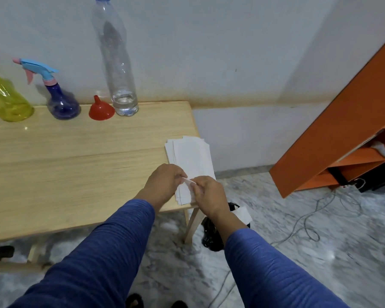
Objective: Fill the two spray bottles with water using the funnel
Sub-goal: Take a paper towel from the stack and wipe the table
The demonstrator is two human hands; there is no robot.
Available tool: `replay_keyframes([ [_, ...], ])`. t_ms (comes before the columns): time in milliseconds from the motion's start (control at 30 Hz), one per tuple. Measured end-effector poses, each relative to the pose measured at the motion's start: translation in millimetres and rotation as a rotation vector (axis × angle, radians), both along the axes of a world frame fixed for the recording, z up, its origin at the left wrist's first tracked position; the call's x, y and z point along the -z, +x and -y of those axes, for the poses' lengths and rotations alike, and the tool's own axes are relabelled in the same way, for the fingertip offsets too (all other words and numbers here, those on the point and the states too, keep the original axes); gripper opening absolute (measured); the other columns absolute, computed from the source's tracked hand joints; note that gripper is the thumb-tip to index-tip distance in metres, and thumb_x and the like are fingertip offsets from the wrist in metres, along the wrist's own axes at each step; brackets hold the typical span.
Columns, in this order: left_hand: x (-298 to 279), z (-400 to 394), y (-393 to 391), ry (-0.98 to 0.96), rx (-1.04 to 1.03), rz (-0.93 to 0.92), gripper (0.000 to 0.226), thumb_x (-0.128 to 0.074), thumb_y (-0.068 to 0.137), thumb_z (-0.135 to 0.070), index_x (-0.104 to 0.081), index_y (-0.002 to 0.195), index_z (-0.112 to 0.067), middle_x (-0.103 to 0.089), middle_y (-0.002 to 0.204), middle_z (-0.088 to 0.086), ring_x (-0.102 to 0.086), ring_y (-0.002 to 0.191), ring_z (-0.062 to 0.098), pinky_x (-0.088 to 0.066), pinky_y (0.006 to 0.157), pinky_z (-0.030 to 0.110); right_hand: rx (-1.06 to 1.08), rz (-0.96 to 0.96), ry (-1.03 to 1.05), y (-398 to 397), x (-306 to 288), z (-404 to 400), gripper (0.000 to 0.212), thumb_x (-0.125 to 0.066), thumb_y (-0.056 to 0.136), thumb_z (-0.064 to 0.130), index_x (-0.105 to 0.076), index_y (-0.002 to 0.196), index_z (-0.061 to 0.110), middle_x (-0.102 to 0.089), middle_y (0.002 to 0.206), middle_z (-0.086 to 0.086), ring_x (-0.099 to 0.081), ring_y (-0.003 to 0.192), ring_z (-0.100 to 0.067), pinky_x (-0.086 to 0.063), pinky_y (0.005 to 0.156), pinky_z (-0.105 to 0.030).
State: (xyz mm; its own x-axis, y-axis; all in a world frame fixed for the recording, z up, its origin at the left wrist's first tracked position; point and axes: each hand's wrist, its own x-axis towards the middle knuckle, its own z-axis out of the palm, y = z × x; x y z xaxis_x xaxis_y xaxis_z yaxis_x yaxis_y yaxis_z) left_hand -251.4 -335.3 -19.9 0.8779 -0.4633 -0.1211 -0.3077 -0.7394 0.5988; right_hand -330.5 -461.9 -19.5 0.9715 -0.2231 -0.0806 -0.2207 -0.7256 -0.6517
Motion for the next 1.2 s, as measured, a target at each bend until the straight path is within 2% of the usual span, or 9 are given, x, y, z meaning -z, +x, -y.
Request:
replay_keyframes([
  [100,-7,2,6,-0.009,-0.041,-0.007,0.017,-0.055,0.084,-0.016,-0.070,0.082,-0.024,-0.068,0.093,0.000,-0.059,0.083,0.017,-0.050,0.073,0.033,0.012,0.048,0.019,8,-16,7,0.025,-0.051,0.094,0.019,-0.070,0.111,0.015,-0.067,0.114,-0.006,-0.059,0.108,-0.021,-0.033,0.082,-0.014],
  [167,-15,2,12,-0.014,-0.076,0.020,0.014,-0.058,0.084,-0.019,-0.066,0.074,-0.026,-0.066,0.090,0.003,-0.058,0.080,0.020,-0.049,0.070,0.034,0.010,0.081,0.006,15,-31,12,0.024,-0.054,0.094,0.020,-0.070,0.111,0.015,-0.068,0.115,-0.006,-0.060,0.109,-0.020,-0.030,0.081,-0.009],
  [300,-36,-7,26,-0.045,-0.152,0.094,0.014,-0.058,0.087,-0.021,-0.070,0.094,-0.017,-0.063,0.102,0.006,-0.057,0.094,0.026,-0.047,0.083,0.036,0.069,0.138,0.080,34,-70,19,0.022,-0.056,0.093,0.017,-0.072,0.107,0.013,-0.071,0.111,-0.006,-0.063,0.101,-0.021,-0.041,0.092,-0.019],
  [400,-55,-27,43,-0.087,-0.213,0.138,0.011,-0.059,0.086,-0.022,-0.069,0.091,-0.020,-0.065,0.097,0.004,-0.058,0.089,0.023,-0.044,0.077,0.030,0.152,0.191,0.217,52,-91,19,0.019,-0.060,0.090,0.015,-0.074,0.103,0.013,-0.072,0.105,-0.004,-0.059,0.090,-0.009,-0.043,0.085,-0.016],
  [533,-84,-70,71,-0.093,-0.267,0.231,0.009,-0.062,0.084,-0.027,-0.070,0.088,-0.024,-0.068,0.088,0.001,-0.058,0.085,0.020,-0.046,0.079,0.035,0.156,0.222,0.325,82,-106,-1,0.014,-0.063,0.085,0.008,-0.075,0.092,0.012,-0.069,0.090,0.000,-0.057,0.082,-0.009,-0.043,0.071,-0.010],
  [733,-100,-144,121,-0.171,-0.382,0.305,0.012,-0.068,0.081,-0.016,-0.074,0.090,-0.016,-0.069,0.090,0.004,-0.059,0.087,0.022,-0.041,0.074,0.026,0.090,0.186,0.351,150,-100,-66,0.014,-0.065,0.080,0.004,-0.073,0.080,0.016,-0.065,0.075,0.009,-0.056,0.074,-0.010,-0.042,0.067,-0.015],
  [833,-90,-179,151,-0.200,-0.393,0.292,0.013,-0.067,0.081,-0.015,-0.074,0.092,-0.015,-0.072,0.092,0.005,-0.063,0.089,0.022,-0.047,0.080,0.031,0.097,0.170,0.356,187,-88,-101,0.013,-0.066,0.080,0.004,-0.074,0.082,0.014,-0.068,0.079,0.005,-0.058,0.075,-0.011,-0.042,0.067,-0.014],
  [1033,-74,-231,203,-0.149,-0.430,0.369,0.014,-0.069,0.081,-0.018,-0.075,0.093,-0.019,-0.063,0.089,-0.002,-0.055,0.093,0.017,-0.043,0.089,0.031,0.186,0.202,0.396,249,-70,-148,0.016,-0.068,0.080,0.005,-0.073,0.078,0.020,-0.071,0.083,0.003,-0.061,0.080,-0.014,-0.049,0.081,-0.030],
  [1200,-37,-255,209,-0.131,-0.384,0.267,0.015,-0.066,0.083,-0.020,-0.074,0.096,-0.021,-0.059,0.093,-0.004,-0.052,0.088,0.011,-0.040,0.081,0.023,0.170,0.151,0.318,261,-45,-167,0.017,-0.067,0.079,0.005,-0.073,0.077,0.020,-0.070,0.079,-0.002,-0.059,0.074,-0.018,-0.048,0.073,-0.024],
])
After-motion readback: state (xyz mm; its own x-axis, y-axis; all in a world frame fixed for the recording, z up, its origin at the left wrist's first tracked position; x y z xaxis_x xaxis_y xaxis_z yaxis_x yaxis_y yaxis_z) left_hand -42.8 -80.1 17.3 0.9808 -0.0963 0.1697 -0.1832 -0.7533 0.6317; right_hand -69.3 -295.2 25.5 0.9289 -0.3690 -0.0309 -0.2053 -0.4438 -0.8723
